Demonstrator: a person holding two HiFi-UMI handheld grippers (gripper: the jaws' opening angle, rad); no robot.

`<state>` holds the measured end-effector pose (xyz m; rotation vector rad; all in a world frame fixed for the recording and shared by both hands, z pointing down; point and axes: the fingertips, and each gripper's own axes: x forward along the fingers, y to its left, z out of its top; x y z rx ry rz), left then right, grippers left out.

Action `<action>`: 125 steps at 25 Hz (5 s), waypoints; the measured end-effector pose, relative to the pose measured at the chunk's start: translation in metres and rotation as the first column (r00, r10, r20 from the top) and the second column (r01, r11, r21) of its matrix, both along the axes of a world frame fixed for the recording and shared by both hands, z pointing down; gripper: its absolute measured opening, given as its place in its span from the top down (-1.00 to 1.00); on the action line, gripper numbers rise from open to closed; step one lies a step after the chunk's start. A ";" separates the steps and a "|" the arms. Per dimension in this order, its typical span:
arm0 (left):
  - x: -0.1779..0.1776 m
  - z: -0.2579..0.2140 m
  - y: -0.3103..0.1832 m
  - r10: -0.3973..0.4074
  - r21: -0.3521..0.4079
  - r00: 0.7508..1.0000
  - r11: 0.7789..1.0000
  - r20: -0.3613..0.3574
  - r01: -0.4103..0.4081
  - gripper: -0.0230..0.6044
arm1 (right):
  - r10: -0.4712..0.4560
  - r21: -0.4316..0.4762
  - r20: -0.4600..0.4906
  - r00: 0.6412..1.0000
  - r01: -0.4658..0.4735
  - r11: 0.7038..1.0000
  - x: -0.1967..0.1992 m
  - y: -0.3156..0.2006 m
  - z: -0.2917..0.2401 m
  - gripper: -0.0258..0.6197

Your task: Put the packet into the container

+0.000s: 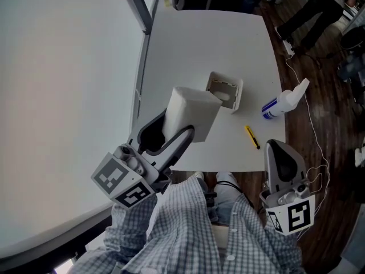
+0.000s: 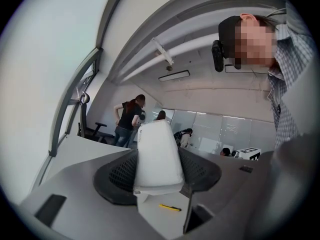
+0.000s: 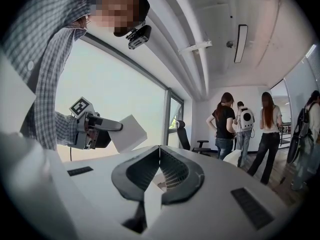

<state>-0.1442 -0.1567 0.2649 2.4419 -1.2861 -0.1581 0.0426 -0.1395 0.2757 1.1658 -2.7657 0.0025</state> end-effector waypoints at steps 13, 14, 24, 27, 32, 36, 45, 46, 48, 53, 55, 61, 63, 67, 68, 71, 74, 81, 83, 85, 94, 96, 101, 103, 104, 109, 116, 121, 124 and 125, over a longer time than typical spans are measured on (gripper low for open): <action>0.023 0.006 -0.031 0.018 -0.005 0.998 1.000 0.061 -0.018 0.11 | 0.040 -0.035 0.010 0.999 -0.040 0.999 0.030 -0.012 0.010 0.88; 0.025 0.007 -0.034 0.020 -0.007 0.998 1.000 0.061 -0.020 0.11 | 0.043 -0.039 0.010 0.999 -0.042 0.998 0.032 -0.014 0.011 0.88; 0.041 0.021 -0.068 0.028 -0.027 0.995 0.999 0.095 -0.025 0.11 | 0.074 -0.075 0.016 0.997 -0.072 0.995 0.058 -0.023 0.024 0.88; 0.047 0.029 -0.077 0.029 -0.043 0.994 0.999 0.101 -0.024 0.11 | 0.081 -0.083 0.020 0.997 -0.079 0.993 0.064 -0.025 0.027 0.88; 0.058 0.048 -0.089 0.036 -0.071 0.992 0.997 0.119 -0.028 0.11 | 0.094 -0.095 0.019 0.995 -0.092 0.991 0.075 -0.030 0.032 0.88; 0.060 0.059 -0.099 0.037 -0.094 0.990 0.995 0.136 -0.024 0.11 | 0.105 -0.107 0.016 0.994 -0.103 0.989 0.083 -0.031 0.035 0.88; 0.070 0.101 -0.124 0.061 -0.146 0.973 0.989 0.225 -0.028 0.11 | 0.137 -0.134 0.013 0.990 -0.134 0.982 0.102 -0.040 0.050 0.88; 0.070 0.104 -0.125 0.063 -0.152 0.971 0.988 0.230 -0.029 0.11 | 0.139 -0.138 0.013 0.990 -0.136 0.981 0.103 -0.040 0.050 0.88; 0.071 0.109 -0.126 0.068 -0.166 0.968 0.986 0.242 -0.028 0.11 | 0.142 -0.145 0.014 0.990 -0.139 0.980 0.103 -0.039 0.051 0.88; 0.074 0.125 -0.133 0.076 -0.191 0.960 0.981 0.270 -0.024 0.11 | 0.149 -0.164 0.015 0.989 -0.145 0.976 0.105 -0.039 0.056 0.88; 0.076 0.131 -0.137 0.083 -0.200 0.955 0.980 0.284 -0.025 0.11 | 0.153 -0.168 0.013 0.988 -0.149 0.975 0.106 -0.039 0.057 0.88; 0.080 0.155 -0.141 0.142 -0.234 0.907 0.971 0.396 -0.049 0.11 | 0.159 -0.170 0.018 0.987 -0.154 0.973 0.107 -0.043 0.057 0.88; 0.084 0.163 -0.141 0.165 -0.242 0.886 0.968 0.433 -0.062 0.11 | 0.164 -0.172 0.015 0.986 -0.159 0.972 0.108 -0.043 0.058 0.88; 0.084 0.176 -0.143 0.189 -0.258 0.848 0.964 0.495 -0.064 0.11 | 0.165 -0.181 0.018 0.986 -0.160 0.971 0.107 -0.043 0.061 0.88; 0.083 0.179 -0.143 0.190 -0.266 0.842 0.962 0.505 -0.058 0.11 | 0.165 -0.183 0.018 0.986 -0.159 0.970 0.107 -0.043 0.061 0.88; 0.083 0.188 -0.145 0.209 -0.284 0.804 0.957 0.557 -0.052 0.11 | 0.163 -0.186 0.020 0.986 -0.157 0.970 0.106 -0.044 0.061 0.88; 0.088 0.195 -0.144 0.243 -0.289 0.762 0.954 0.600 -0.077 0.11 | 0.163 -0.189 0.020 0.986 -0.156 0.970 0.105 -0.044 0.062 0.88; 0.086 0.213 -0.143 0.268 -0.314 0.702 0.947 0.660 -0.067 0.11 | 0.162 -0.193 0.020 0.987 -0.156 0.969 0.104 -0.043 0.063 0.88; 0.087 0.214 -0.142 0.279 -0.317 0.692 0.945 0.666 -0.076 0.10 | 0.161 -0.193 0.023 0.987 -0.153 0.969 0.103 -0.042 0.062 0.88; 0.088 0.215 -0.141 0.286 -0.317 0.684 0.945 0.671 -0.084 0.10 | 0.158 -0.192 0.025 0.987 -0.150 0.970 0.101 -0.042 0.061 0.88; 0.089 0.216 -0.137 0.320 -0.339 0.657 0.935 0.682 -0.104 0.05 | 0.155 -0.198 0.051 0.987 -0.142 0.970 0.097 -0.039 0.058 0.88; 0.090 0.215 -0.136 0.325 -0.341 0.666 0.934 0.672 -0.111 -0.07 | 0.154 -0.199 0.053 0.987 -0.141 0.970 0.096 -0.038 0.056 0.88; 0.088 0.206 -0.134 0.299 -0.321 0.703 0.941 0.646 -0.106 -0.17 | 0.146 -0.198 0.054 0.988 -0.132 0.971 0.093 -0.034 0.056 0.88; 0.087 0.200 -0.133 0.293 -0.324 0.738 0.940 0.608 -0.107 -0.17 | 0.140 -0.194 0.055 0.989 -0.127 0.973 0.091 -0.032 0.055 0.88; 0.085 0.197 -0.132 0.286 -0.324 0.759 0.940 0.584 -0.105 -0.17 | 0.136 -0.191 0.056 0.989 -0.123 0.974 0.090 -0.032 0.054 0.88; 0.075 0.174 -0.127 0.230 -0.306 0.848 0.948 0.478 -0.085 -0.16 | 0.110 -0.173 0.057 0.992 -0.099 0.980 0.083 -0.030 0.048 0.88; 0.070 0.142 -0.108 0.205 -0.236 0.887 0.965 0.414 -0.113 0.79 | 0.081 -0.139 0.060 0.995 -0.072 0.988 0.074 -0.026 0.041 0.88; 0.063 0.103 -0.090 0.154 -0.131 0.918 0.985 0.366 -0.113 0.90 | 0.056 -0.115 0.065 0.996 -0.048 0.992 0.066 -0.024 0.032 0.88; 0.053 0.073 -0.084 0.100 -0.067 0.947 0.994 0.305 -0.084 0.90 | 0.043 -0.099 0.069 0.997 -0.036 0.994 0.061 -0.024 0.027 0.88; 0.051 0.066 -0.082 0.090 -0.053 0.952 0.996 0.294 -0.078 0.90 | 0.038 -0.096 0.070 0.997 -0.031 0.995 0.059 -0.023 0.026 0.88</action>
